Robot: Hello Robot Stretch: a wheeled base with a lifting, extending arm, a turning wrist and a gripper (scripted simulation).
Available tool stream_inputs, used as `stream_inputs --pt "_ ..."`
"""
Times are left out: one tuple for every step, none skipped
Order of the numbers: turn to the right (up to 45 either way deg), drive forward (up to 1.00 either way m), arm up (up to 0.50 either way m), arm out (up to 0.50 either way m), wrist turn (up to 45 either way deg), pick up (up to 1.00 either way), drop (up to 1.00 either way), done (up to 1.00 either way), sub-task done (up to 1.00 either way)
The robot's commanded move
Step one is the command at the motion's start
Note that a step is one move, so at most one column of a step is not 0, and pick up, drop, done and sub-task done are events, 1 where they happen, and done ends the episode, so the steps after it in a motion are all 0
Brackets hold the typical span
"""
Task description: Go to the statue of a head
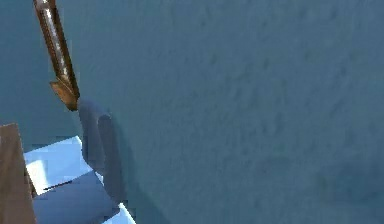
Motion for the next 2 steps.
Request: stream_inputs --pt "-15.0 0.00 0.00 0.00 0.0 0.00 0.00 0.00 0.00" --pt "0.0 0.25 0.00 0.00 0.0 0.00 0.00 0.00 0.00"
